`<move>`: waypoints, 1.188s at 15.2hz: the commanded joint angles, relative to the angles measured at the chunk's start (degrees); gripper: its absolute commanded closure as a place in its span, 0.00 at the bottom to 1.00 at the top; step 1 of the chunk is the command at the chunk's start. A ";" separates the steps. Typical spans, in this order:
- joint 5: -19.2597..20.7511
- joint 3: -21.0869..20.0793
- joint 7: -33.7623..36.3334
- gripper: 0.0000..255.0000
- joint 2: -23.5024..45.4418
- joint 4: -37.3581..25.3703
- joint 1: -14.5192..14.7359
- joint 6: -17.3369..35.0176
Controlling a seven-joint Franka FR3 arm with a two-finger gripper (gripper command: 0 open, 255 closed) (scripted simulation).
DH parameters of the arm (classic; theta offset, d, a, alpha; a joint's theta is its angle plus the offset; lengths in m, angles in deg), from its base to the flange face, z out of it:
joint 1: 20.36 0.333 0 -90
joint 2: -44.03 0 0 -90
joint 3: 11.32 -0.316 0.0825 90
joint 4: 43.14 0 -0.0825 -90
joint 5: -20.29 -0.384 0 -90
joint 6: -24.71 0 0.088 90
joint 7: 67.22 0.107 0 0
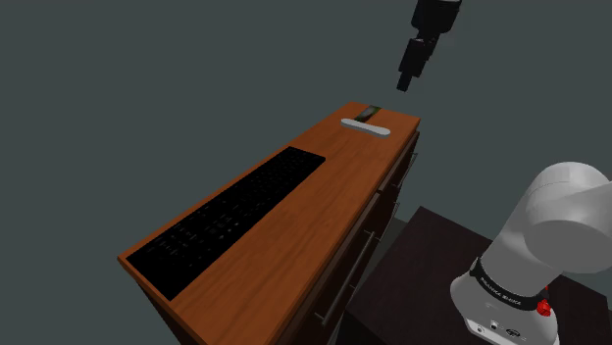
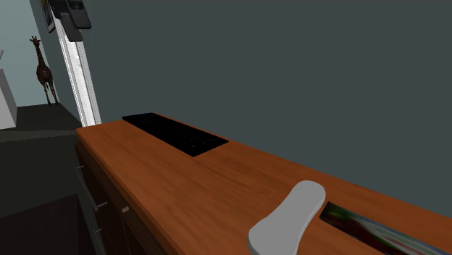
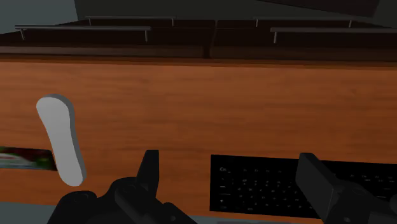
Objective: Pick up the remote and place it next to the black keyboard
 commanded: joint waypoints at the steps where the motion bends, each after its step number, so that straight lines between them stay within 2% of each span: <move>1: 0.00 0.00 0.00 0.00 0.00 0.00 0.00 0.00; 10: 1.93 8.38 -7.72 0.00 13.69 -1.66 -1.70 10.71; 18: -0.11 15.09 -15.54 0.00 29.05 -7.88 -2.54 18.30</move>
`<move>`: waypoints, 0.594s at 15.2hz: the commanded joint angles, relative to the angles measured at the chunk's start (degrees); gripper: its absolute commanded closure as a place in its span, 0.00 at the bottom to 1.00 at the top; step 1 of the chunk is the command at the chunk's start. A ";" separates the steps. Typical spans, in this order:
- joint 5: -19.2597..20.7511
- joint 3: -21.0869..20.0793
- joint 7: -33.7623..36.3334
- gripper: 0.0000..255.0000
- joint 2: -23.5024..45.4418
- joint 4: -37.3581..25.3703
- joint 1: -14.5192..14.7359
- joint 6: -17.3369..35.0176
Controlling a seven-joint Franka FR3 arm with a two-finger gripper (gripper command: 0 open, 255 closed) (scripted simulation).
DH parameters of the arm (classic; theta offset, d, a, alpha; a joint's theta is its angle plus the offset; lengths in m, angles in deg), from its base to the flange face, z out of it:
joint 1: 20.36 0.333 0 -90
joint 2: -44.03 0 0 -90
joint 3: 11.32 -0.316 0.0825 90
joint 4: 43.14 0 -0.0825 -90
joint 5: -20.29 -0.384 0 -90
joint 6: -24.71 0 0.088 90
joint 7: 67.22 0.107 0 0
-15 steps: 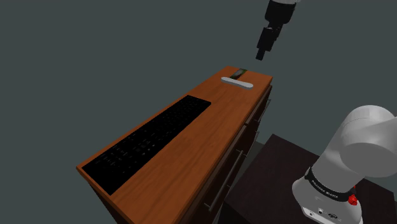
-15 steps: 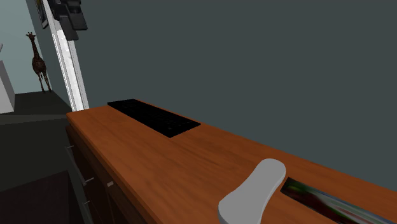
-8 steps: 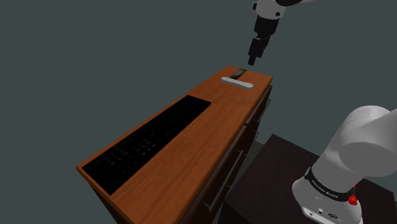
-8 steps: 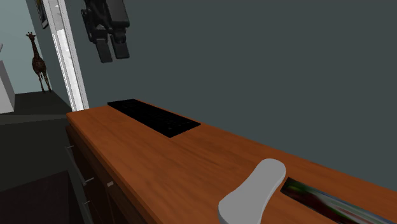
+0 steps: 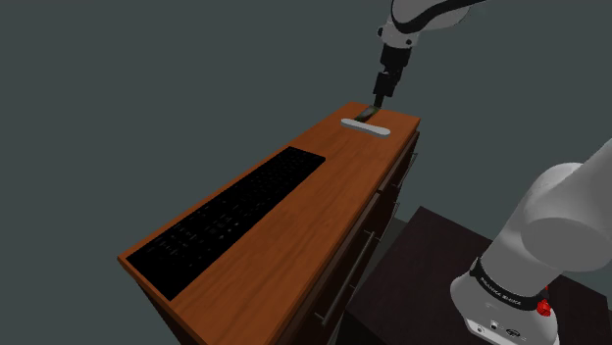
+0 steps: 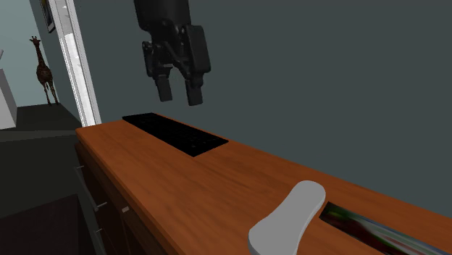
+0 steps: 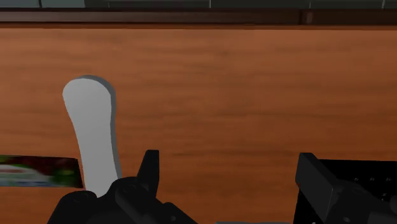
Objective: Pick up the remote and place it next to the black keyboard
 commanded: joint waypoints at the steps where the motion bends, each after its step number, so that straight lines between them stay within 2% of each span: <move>1: -1.09 1.51 -2.09 0.00 4.47 -2.12 -0.15 1.88; 9: -8.17 5.57 -11.40 0.00 22.35 -13.43 -2.48 5.58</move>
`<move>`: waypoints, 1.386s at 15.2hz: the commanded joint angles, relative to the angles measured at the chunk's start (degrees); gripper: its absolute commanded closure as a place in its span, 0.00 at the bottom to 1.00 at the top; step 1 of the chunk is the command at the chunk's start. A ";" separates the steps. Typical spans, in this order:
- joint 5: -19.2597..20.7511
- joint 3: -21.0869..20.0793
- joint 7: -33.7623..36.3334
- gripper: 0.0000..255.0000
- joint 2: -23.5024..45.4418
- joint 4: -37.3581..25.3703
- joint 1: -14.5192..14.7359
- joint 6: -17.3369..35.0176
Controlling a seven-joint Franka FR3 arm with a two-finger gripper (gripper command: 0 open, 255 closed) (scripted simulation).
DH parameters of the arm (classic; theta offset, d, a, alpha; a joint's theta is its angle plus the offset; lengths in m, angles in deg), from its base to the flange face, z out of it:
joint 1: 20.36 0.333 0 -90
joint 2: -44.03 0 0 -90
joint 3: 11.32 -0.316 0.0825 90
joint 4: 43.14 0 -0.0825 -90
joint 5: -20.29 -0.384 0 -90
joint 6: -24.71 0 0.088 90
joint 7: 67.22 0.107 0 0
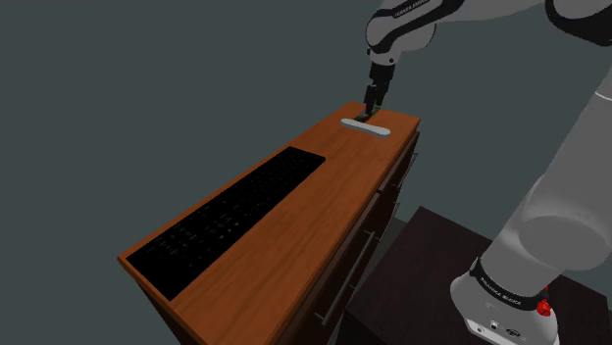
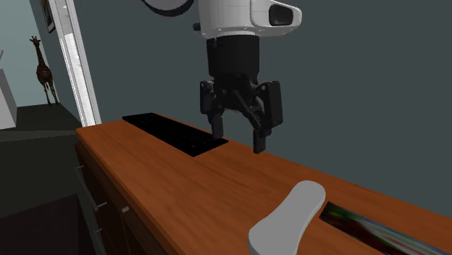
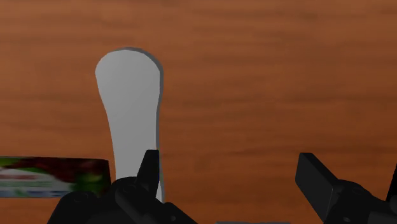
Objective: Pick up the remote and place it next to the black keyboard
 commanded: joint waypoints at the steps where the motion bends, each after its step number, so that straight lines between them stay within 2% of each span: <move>1: -2.09 0.56 -2.39 0.00 4.68 -3.09 -1.00 0.71; 9: -9.43 -0.03 -9.47 0.00 23.69 -20.35 -7.23 -0.94; 16: -10.35 -0.63 -10.05 0.00 25.91 -18.14 -7.60 3.37; 21: -10.44 -0.68 -10.10 0.00 26.11 -17.99 -7.64 3.71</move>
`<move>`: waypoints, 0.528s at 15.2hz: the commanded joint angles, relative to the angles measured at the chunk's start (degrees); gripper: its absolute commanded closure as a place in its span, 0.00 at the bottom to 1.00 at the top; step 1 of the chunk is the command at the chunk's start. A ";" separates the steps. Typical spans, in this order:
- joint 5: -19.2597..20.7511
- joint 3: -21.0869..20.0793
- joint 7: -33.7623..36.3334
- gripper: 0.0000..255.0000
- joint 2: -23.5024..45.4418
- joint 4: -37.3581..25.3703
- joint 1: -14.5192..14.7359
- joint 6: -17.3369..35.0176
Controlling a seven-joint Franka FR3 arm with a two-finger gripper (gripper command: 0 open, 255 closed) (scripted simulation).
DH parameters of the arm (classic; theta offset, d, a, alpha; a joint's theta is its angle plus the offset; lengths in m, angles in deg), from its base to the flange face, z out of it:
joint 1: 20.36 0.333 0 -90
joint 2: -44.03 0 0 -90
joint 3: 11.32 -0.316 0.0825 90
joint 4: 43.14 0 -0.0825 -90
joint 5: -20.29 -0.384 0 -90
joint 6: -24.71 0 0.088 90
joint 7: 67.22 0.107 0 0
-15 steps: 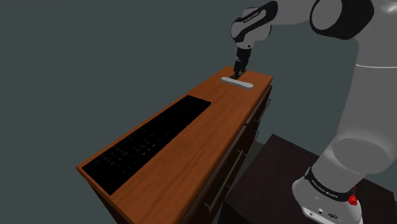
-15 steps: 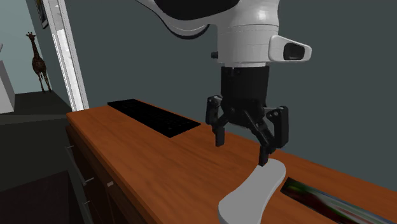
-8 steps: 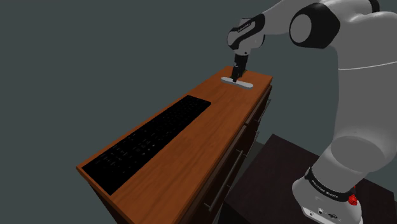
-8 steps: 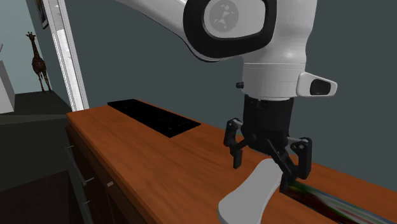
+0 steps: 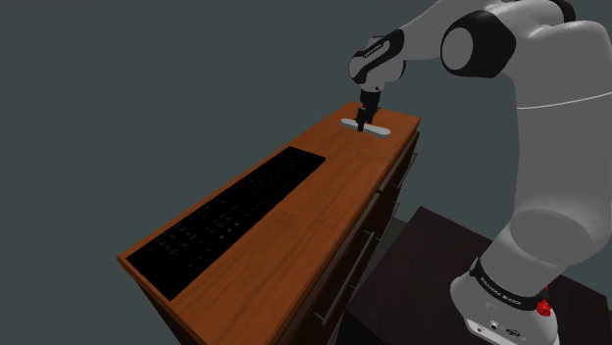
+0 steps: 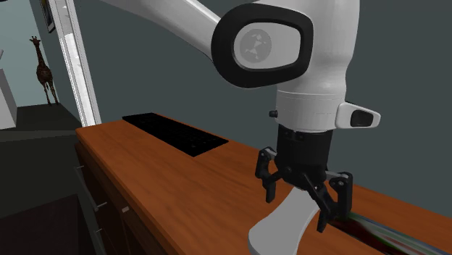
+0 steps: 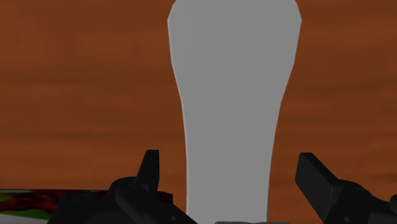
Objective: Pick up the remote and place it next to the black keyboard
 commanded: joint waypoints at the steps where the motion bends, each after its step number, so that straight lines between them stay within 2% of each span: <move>1: -0.01 0.00 -0.02 0.00 0.01 0.01 -0.01 0.03; 4: -0.01 0.00 -0.01 0.00 0.01 0.01 -0.01 0.02; 5: -0.01 0.00 -0.01 1.00 0.01 0.01 -0.01 0.02; 8: 0.00 0.00 -0.01 1.00 0.00 0.02 -0.01 0.02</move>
